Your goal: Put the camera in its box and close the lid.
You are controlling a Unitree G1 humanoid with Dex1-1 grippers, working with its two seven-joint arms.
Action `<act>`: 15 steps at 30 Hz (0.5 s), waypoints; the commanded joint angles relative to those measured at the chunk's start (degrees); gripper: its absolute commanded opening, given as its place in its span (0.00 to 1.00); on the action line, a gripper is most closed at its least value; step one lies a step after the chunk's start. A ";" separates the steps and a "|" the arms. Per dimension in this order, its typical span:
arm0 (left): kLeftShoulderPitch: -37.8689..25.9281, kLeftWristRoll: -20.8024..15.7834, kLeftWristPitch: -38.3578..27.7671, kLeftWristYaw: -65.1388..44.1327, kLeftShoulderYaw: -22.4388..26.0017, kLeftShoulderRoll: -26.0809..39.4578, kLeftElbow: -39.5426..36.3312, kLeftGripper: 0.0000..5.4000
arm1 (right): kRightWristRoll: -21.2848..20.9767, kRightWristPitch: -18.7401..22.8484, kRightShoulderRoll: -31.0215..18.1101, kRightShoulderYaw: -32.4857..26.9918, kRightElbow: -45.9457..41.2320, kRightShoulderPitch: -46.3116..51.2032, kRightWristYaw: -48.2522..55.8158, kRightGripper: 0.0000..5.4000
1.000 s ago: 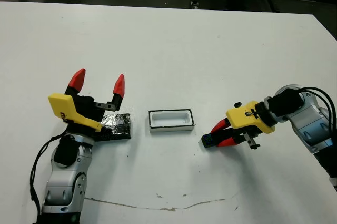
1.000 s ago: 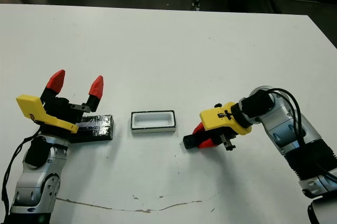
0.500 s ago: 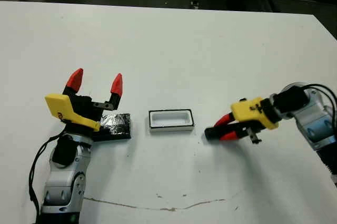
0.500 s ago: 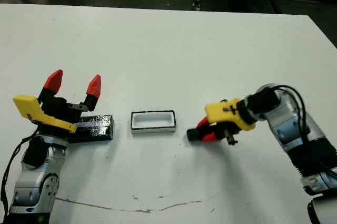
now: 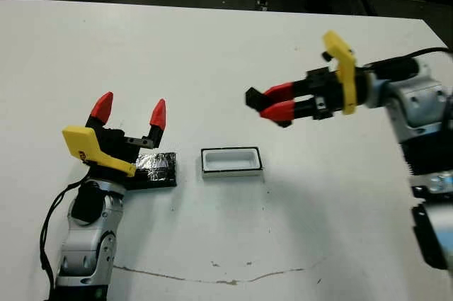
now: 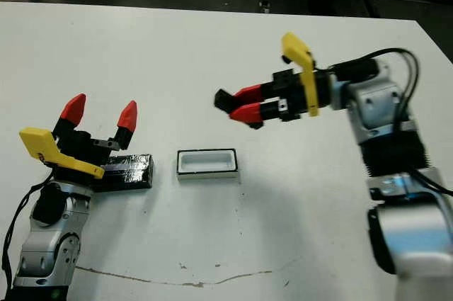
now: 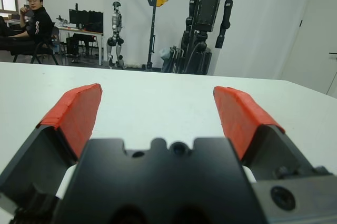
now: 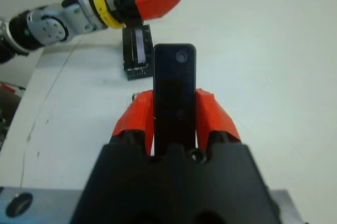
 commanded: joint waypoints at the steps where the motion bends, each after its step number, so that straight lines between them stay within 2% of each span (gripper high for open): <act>1: 0.20 0.46 0.42 0.30 0.02 0.07 -0.20 1.00 | -1.04 -2.42 3.03 0.75 2.54 -0.84 -1.49 0.31; 3: 0.10 0.31 0.11 0.01 -0.05 0.04 0.04 1.00 | -2.76 -3.11 3.69 1.78 1.23 -0.23 -3.53 0.31; 5: 0.05 0.18 0.14 -0.04 -0.11 -0.04 0.08 1.00 | -3.45 -1.75 4.38 2.74 0.94 0.27 -4.44 0.31; 10: -0.06 0.82 0.03 0.47 -0.28 -0.09 0.05 1.00 | -3.34 0.42 6.07 3.93 1.80 1.68 -4.56 0.31; 15: -0.16 0.78 0.07 0.63 -0.39 -0.22 0.01 1.00 | -3.93 0.04 6.09 4.78 0.47 2.59 -4.46 0.31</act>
